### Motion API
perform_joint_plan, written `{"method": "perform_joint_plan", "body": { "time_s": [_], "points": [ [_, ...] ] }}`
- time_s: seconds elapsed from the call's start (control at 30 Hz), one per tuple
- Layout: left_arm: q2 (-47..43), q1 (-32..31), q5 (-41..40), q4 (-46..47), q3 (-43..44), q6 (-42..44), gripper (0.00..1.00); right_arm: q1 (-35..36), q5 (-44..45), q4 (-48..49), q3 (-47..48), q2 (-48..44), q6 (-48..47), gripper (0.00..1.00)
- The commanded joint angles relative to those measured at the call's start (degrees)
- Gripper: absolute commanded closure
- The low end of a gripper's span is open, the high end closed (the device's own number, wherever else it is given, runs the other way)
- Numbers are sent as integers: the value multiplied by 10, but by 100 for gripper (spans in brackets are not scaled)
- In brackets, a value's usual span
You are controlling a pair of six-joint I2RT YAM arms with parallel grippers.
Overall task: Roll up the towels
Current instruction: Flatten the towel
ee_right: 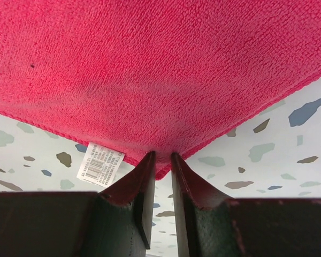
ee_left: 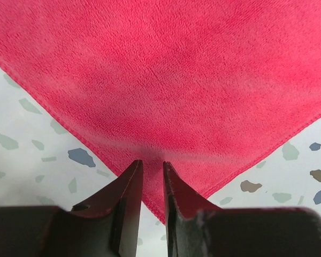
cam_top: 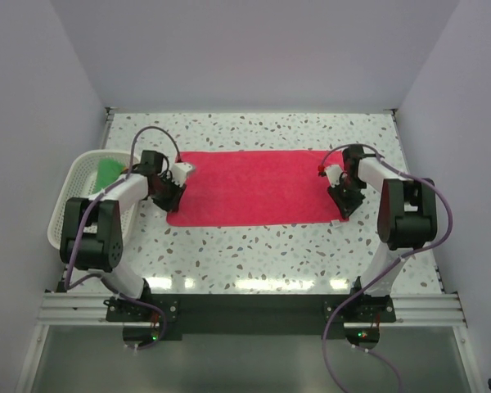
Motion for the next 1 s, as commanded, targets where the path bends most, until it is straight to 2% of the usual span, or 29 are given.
{"method": "perform_joint_plan", "body": {
  "time_s": [0.0,0.27,0.33,0.5,0.73,0.97],
  "points": [
    [14,1,-11,14,-11,7,74,-3,21,28,-27,17,-21,78],
    [-11,14,-61,12,-60,33,79,-3,40,31,-34,15,-36,82],
    [-10,21,-65,7,-59,36,79,-19,51,33,-36,18,-51,87],
    [-7,34,-65,-5,-38,39,79,-32,43,18,-28,17,-63,91],
    [-21,33,51,-68,28,26,72,-26,-16,-18,-4,23,-53,92],
    [-58,23,59,-103,22,26,70,-23,-27,-28,-7,15,-54,92]
  ]
}}
